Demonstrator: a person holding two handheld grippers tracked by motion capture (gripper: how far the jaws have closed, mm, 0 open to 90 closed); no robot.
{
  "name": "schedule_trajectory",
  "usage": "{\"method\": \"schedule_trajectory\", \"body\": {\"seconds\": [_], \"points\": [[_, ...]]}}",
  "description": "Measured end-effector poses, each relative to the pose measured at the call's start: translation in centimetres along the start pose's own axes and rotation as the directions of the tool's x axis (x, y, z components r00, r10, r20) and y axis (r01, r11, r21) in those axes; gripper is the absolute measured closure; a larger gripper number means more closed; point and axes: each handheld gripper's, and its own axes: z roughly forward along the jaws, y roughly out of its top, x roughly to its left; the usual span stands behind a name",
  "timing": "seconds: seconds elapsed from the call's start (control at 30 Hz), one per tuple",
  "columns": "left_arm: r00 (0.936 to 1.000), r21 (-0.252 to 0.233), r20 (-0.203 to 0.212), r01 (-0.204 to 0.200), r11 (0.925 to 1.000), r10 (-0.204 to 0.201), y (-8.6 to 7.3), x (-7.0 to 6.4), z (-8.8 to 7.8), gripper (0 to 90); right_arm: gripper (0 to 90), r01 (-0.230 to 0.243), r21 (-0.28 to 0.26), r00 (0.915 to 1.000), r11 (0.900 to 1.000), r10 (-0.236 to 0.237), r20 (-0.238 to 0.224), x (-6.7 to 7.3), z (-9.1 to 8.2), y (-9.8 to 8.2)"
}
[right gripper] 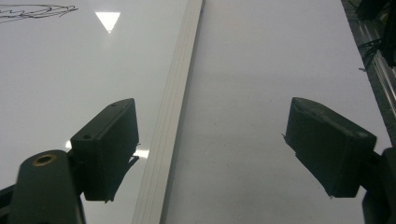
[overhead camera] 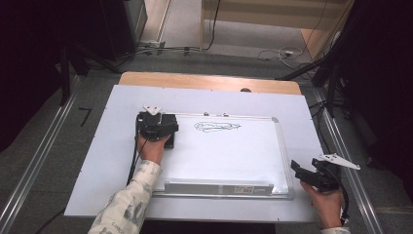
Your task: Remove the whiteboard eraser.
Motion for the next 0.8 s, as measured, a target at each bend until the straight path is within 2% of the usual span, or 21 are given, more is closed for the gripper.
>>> {"method": "schedule_trajectory", "body": {"seconds": [0.2, 0.37, 0.7, 0.8], "points": [[0.9992, 0.022, -0.003, -0.039, 0.9990, 0.039, 0.1, -0.9, 0.7, 20.9, 16.3, -0.001, 0.002, 1.0000, 1.000, 0.001, 0.001, 0.1, 0.0, 0.0], [0.9990, 0.052, -0.011, -0.042, 0.9978, 0.043, 0.3, -1.1, 1.3, 31.2, 16.6, -0.002, 0.003, 1.0000, 1.000, 0.002, 0.000, 0.0, 0.0, 0.0], [0.9992, 0.086, -0.022, -0.032, 0.9958, 0.034, 0.3, -1.0, 2.0, 37.2, 17.0, 0.001, 0.006, 1.0000, 1.000, -0.001, 0.001, 0.1, 0.0, 0.0], [0.9982, 0.099, -0.026, -0.052, 0.9937, 0.055, 0.4, -1.1, 2.1, 37.5, 17.0, 0.004, 0.008, 1.0000, 1.000, -0.004, 0.002, 0.1, 0.0, 0.0]]}}
